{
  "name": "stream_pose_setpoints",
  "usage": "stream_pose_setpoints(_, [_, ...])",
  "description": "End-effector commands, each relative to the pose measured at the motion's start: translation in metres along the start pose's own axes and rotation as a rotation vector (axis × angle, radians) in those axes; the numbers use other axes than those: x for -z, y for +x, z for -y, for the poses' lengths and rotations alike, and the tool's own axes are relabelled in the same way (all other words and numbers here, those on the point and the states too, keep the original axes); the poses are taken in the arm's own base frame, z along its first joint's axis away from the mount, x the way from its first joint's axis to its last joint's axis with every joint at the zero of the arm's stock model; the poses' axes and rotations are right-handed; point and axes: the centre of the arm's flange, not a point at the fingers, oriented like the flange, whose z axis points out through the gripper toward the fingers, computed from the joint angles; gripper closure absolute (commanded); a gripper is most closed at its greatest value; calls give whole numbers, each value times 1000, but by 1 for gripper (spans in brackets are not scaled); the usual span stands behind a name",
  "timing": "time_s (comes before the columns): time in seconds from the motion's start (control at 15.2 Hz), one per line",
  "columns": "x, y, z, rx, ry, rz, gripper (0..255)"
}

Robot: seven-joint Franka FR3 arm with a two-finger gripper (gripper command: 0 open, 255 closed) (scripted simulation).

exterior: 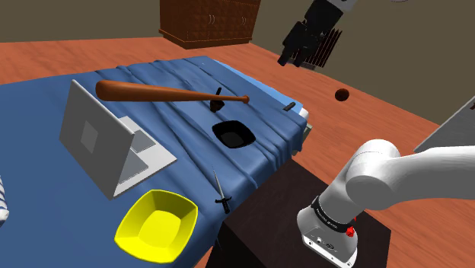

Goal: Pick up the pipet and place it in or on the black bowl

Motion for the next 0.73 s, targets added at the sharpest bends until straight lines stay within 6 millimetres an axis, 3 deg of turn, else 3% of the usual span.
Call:
stream_pose_setpoints(0.0, [0,0,0,0,0,0,0])
stream_pose_setpoints(0.66, [-129,-3,39,-102,-70,56,0])
